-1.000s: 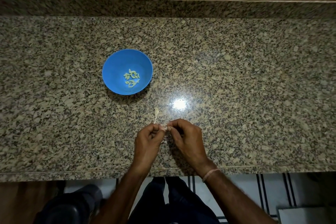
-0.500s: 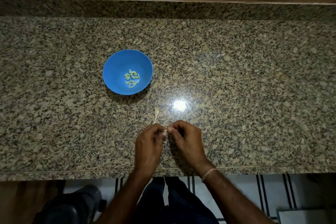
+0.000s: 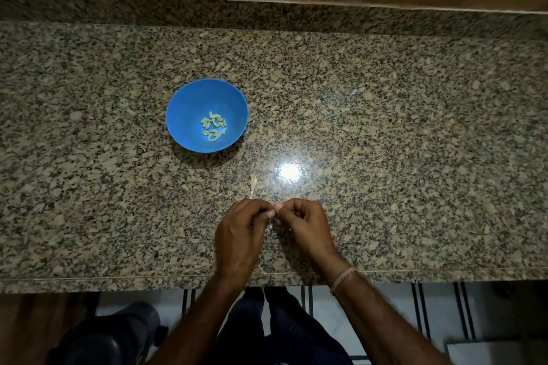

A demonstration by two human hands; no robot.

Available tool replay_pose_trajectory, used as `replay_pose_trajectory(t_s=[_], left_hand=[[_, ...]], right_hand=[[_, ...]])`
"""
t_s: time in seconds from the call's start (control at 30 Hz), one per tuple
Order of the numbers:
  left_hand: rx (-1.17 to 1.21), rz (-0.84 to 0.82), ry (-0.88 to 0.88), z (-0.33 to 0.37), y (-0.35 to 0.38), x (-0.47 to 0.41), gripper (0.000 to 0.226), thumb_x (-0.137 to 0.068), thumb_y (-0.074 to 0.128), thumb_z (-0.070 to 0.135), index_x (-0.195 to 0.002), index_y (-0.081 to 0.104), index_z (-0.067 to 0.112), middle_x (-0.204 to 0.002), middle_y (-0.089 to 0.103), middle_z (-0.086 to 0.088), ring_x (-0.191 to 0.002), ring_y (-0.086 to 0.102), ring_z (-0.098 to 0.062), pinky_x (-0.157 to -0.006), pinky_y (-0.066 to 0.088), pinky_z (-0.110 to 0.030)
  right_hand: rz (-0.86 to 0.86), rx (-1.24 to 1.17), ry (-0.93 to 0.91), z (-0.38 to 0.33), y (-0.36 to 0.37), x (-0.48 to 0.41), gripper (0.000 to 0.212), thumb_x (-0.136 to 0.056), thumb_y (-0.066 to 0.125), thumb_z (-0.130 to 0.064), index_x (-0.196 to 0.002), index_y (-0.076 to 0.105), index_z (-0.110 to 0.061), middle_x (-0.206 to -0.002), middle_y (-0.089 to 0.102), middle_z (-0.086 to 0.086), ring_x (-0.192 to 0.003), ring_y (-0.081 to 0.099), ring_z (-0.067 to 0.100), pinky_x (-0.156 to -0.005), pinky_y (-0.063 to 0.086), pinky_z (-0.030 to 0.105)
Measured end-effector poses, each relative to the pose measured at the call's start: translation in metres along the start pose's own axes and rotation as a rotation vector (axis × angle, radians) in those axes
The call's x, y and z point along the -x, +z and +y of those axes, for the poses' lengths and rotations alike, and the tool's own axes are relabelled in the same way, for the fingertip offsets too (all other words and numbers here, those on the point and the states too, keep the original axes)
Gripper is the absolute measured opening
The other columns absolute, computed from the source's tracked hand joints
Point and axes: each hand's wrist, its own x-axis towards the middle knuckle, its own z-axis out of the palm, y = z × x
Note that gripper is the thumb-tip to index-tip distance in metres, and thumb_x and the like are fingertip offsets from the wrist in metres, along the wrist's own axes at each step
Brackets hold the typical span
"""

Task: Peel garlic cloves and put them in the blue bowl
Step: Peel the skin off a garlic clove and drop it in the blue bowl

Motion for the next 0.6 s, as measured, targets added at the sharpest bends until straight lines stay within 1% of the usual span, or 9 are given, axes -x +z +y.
replay_pose_trajectory(t_s=[0.07,0.17,0.3,0.37,0.4,0.47,0.5,0.53,0.6], left_hand=[[0.052,0.001,-0.017,0.001,0.0,0.0,0.009,-0.096,0.07,0.019,-0.094,0.073,0.028,-0.094,0.068,0.017,-0.088,0.065,-0.006,-0.068,0.057,-0.041],[0.198,0.01,-0.142,0.002,0.002,0.0,0.014,-0.091,0.074,0.012,-0.091,0.073,0.026,-0.091,0.072,0.015,-0.086,0.068,-0.006,-0.072,0.059,-0.038],[0.33,0.001,-0.287,0.005,0.006,-0.001,0.019,-0.093,0.071,0.009,-0.087,0.071,0.028,-0.086,0.074,0.012,-0.083,0.07,-0.007,-0.077,0.061,-0.041],[0.313,0.036,-0.346,0.003,0.008,0.0,0.018,-0.098,0.067,0.016,-0.084,0.069,0.028,-0.08,0.072,0.012,-0.076,0.069,-0.007,-0.075,0.062,-0.043],[0.299,0.056,-0.368,0.002,0.008,0.0,0.019,-0.101,0.063,0.022,-0.083,0.069,0.027,-0.077,0.072,0.01,-0.073,0.069,-0.01,-0.072,0.062,-0.046],[0.262,0.065,-0.376,-0.001,0.009,0.0,0.022,-0.104,0.059,0.028,-0.085,0.069,0.024,-0.074,0.071,0.006,-0.071,0.068,-0.013,-0.07,0.061,-0.049],[0.241,0.042,-0.355,-0.001,0.009,0.0,0.016,-0.104,0.059,0.026,-0.09,0.069,0.025,-0.08,0.071,0.008,-0.074,0.068,-0.008,-0.071,0.061,-0.046],[0.23,0.009,-0.32,0.0,0.008,0.001,0.009,-0.102,0.062,0.022,-0.098,0.068,0.027,-0.089,0.072,0.011,-0.08,0.067,-0.002,-0.072,0.061,-0.038],[0.184,-0.047,-0.227,0.002,0.007,0.001,0.014,-0.097,0.069,0.022,-0.106,0.069,0.033,-0.102,0.07,0.017,-0.089,0.065,0.003,-0.072,0.056,-0.027]], right_hand=[[-0.009,-0.025,0.005,-0.002,0.001,0.001,0.029,-0.098,0.071,-0.028,-0.075,0.073,-0.011,-0.073,0.071,0.012,-0.067,0.063,0.017,-0.07,0.053,0.036],[-0.016,-0.059,0.028,-0.004,0.003,0.004,0.03,-0.099,0.069,-0.027,-0.074,0.07,-0.01,-0.069,0.068,0.007,-0.066,0.062,0.016,-0.067,0.052,0.034],[-0.042,-0.304,0.211,-0.009,0.008,0.009,0.024,-0.101,0.066,-0.021,-0.084,0.069,-0.004,-0.065,0.061,0.006,-0.057,0.054,0.013,-0.055,0.041,0.028],[-0.014,-0.307,0.21,-0.007,0.01,0.01,0.025,-0.101,0.067,-0.023,-0.084,0.069,-0.005,-0.066,0.061,0.007,-0.056,0.052,0.015,-0.053,0.04,0.028],[0.005,-0.293,0.189,-0.006,0.01,0.011,0.026,-0.101,0.067,-0.024,-0.082,0.069,-0.006,-0.066,0.061,0.007,-0.057,0.052,0.016,-0.054,0.041,0.029],[0.03,-0.265,0.145,-0.006,0.009,0.011,0.027,-0.101,0.067,-0.024,-0.08,0.068,-0.007,-0.067,0.061,0.007,-0.06,0.052,0.019,-0.056,0.044,0.032],[0.037,-0.25,0.128,-0.006,0.007,0.011,0.026,-0.101,0.066,-0.023,-0.08,0.068,-0.008,-0.067,0.062,0.006,-0.062,0.054,0.019,-0.058,0.046,0.031],[0.039,-0.235,0.116,-0.006,0.005,0.01,0.026,-0.101,0.066,-0.022,-0.079,0.068,-0.008,-0.067,0.063,0.005,-0.062,0.055,0.018,-0.06,0.047,0.03],[0.038,-0.218,0.098,-0.006,0.004,0.008,0.026,-0.101,0.066,-0.021,-0.078,0.07,-0.009,-0.068,0.065,0.005,-0.064,0.058,0.016,-0.061,0.049,0.03]])
